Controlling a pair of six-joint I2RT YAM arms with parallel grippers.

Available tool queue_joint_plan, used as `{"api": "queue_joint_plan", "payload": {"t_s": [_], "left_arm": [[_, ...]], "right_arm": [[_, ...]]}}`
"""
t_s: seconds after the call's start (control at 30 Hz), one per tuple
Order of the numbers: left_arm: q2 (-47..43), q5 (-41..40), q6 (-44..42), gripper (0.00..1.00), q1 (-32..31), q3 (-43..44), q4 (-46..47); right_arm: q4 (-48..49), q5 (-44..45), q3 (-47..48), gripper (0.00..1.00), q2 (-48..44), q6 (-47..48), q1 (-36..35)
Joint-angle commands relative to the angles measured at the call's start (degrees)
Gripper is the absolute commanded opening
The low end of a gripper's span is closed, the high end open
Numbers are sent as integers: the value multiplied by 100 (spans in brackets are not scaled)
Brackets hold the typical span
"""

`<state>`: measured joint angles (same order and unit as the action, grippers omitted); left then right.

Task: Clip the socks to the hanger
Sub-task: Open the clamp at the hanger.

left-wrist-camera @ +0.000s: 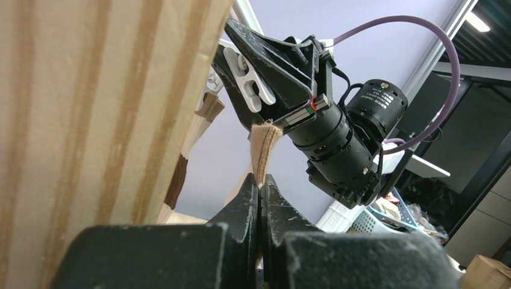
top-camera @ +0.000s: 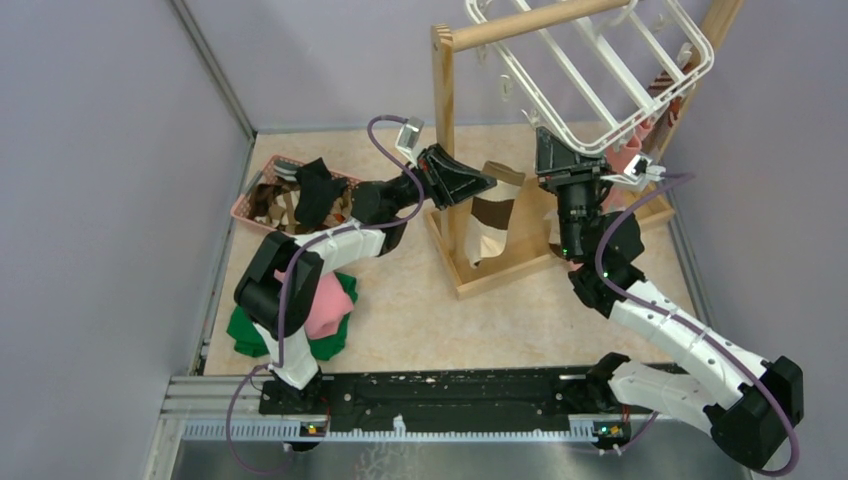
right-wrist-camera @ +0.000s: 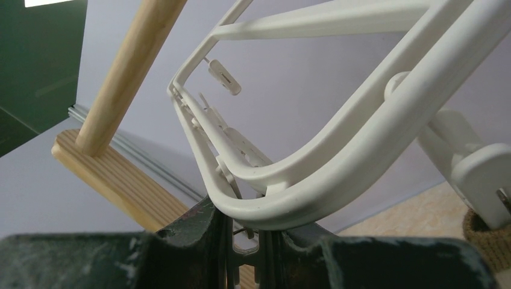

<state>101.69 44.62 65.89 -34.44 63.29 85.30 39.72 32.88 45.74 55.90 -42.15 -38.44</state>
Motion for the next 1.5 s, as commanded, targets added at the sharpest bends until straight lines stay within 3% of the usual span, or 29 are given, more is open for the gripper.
{"api": "queue_joint_plan", "payload": {"t_s": [0.0, 0.63, 1.1, 1.47], "left_arm": [[34, -376, 147, 0, -131, 250, 877], [152, -529, 228, 0, -313, 322, 458], [-291, -716, -430, 0, -309, -114, -270], [-113, -638, -272, 0, -364, 164, -276]], "right_arm": [[75, -204, -43, 0, -106, 154, 10], [149, -240, -78, 0, -137, 252, 14], [151, -204, -155, 0, -229, 265, 72], [167, -249, -188, 0, -237, 286, 79]]}}
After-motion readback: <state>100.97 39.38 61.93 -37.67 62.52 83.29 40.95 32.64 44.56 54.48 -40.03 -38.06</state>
